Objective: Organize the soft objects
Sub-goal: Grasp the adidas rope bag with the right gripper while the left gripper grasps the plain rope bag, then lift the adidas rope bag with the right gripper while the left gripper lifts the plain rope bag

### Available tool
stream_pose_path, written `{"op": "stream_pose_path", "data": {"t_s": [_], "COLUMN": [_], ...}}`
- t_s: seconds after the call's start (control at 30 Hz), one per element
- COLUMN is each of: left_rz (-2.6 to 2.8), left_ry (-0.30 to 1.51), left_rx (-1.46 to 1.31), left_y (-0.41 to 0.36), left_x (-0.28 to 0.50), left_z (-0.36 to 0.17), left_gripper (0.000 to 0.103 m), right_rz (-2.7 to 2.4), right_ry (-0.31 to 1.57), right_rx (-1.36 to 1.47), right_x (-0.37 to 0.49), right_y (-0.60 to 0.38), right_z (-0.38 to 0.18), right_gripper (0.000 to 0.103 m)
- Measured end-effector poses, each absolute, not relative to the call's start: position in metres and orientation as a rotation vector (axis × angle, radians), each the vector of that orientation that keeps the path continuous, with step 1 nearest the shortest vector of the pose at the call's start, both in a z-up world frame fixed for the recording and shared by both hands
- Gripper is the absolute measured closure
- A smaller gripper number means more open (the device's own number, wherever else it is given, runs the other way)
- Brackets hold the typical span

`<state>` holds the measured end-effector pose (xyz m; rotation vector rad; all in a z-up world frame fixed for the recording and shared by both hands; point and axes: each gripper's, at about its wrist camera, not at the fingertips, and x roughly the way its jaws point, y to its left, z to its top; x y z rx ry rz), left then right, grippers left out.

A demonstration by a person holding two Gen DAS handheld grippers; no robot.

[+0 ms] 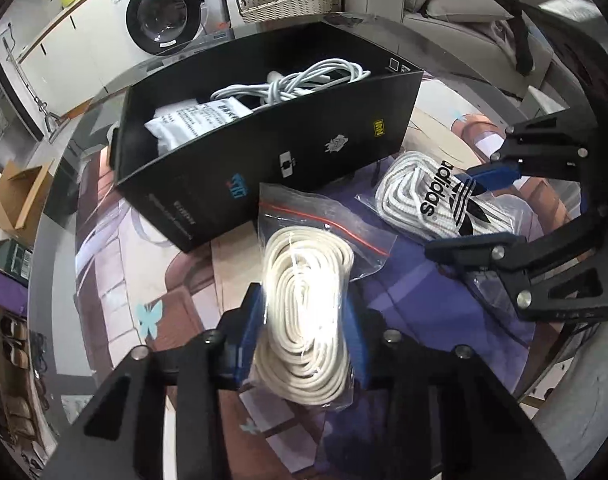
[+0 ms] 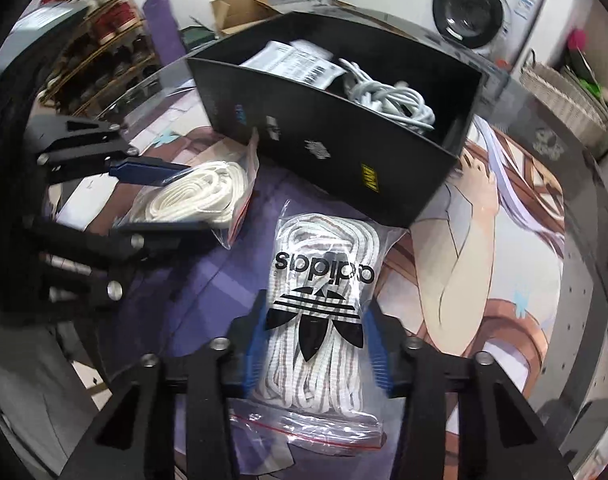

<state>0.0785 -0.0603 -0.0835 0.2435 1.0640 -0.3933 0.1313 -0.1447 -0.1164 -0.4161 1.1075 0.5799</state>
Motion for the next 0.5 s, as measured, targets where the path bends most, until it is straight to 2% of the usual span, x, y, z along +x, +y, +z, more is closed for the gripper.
{"op": "stream_pose_path", "data": {"t_s": [0.13,0.5], "left_rz": [-0.387,-0.412], "left_ry": [1.052,1.013], "left_rx": [0.236,0.229], "left_y": [-0.052,-0.048], "left_x": [0.071,0.062], "left_z": [-0.084,-0.074], "left_gripper": [0.072,0.073], "right_rz": [0.596,0.58], "right_ry": [1.09,1.055], "right_rx": [-0.421,-0.389], "right_x": [0.122,0.115], "right_y": [-0.15,-0.152], "right_z": [-0.117,-0.107], "right_gripper": [0.069,0.069]}}
